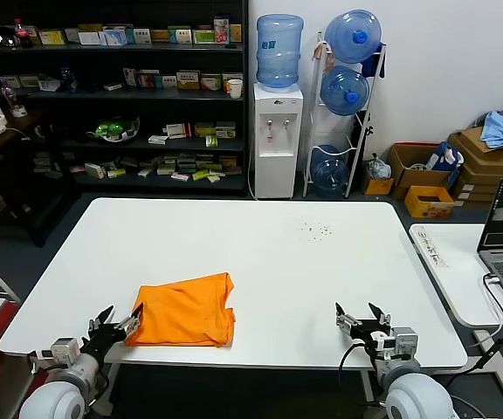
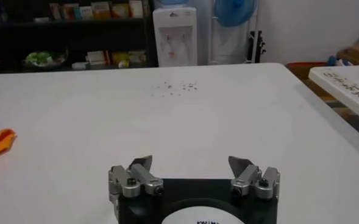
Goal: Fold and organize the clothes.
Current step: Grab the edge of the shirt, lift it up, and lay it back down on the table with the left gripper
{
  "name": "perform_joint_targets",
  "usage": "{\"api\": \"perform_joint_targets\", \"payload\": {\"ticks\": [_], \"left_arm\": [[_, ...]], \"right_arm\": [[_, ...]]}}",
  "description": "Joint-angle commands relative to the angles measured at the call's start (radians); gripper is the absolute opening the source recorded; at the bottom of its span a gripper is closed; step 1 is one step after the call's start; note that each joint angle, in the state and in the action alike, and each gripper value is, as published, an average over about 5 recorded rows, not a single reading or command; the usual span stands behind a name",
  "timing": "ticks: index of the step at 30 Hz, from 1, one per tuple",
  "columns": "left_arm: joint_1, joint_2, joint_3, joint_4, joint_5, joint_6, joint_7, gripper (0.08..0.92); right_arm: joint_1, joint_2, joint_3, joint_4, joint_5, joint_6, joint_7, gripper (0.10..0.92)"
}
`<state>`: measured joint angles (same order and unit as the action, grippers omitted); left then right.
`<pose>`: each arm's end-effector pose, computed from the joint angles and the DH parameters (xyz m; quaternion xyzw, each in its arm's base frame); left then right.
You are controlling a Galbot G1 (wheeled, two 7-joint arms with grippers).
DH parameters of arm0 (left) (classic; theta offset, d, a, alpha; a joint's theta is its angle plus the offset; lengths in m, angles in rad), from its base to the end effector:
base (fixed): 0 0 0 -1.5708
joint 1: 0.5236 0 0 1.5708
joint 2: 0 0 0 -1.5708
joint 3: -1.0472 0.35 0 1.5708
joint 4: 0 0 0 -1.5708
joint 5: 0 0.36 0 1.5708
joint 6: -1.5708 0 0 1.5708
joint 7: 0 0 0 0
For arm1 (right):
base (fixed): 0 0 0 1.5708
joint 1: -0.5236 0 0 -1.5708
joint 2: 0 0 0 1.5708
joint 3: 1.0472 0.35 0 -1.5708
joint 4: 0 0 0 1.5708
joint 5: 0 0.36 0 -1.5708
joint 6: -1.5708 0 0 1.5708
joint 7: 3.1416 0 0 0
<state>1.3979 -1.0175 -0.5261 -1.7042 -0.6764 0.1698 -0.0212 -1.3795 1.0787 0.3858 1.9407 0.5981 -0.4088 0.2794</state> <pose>0.2469 0.1595 -0.3635 -0.0214 -0.9768 0.0623 0.2036 0.2440 -0.0632 -0.3122 0.0207 -0.9686 -0.0246 0.2467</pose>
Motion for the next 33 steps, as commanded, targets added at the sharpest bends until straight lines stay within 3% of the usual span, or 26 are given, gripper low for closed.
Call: {"api": "perform_joint_targets", "payload": {"ticks": [1,8,26,30,33], "left_arm": [[-0.002,-0.003,0.003,0.022,0.005,-0.006,0.014,0.821],[-0.007,-0.01,0.016,0.022,0.018,0.004,0.009,0.758],[-0.003,-0.018,0.027,-0.013,0.018,0.013,0.013,0.25],[0.003,-0.021,0.024,-0.065,0.027,0.012,0.009,0.138],[0.017,-0.02,0.017,-0.146,0.083,0.009,0.003,0.103]], "right_arm": [[-0.002,-0.003,0.002,0.003,0.0,-0.001,0.001,0.823],[-0.003,-0.003,0.002,0.005,0.0,-0.001,0.002,0.823],[-0.008,0.0,0.002,0.008,-0.001,0.0,0.003,0.823],[-0.008,0.0,0.003,0.008,-0.002,0.002,0.003,0.823],[-0.008,0.001,0.003,0.005,-0.002,0.004,0.003,0.823]]}}
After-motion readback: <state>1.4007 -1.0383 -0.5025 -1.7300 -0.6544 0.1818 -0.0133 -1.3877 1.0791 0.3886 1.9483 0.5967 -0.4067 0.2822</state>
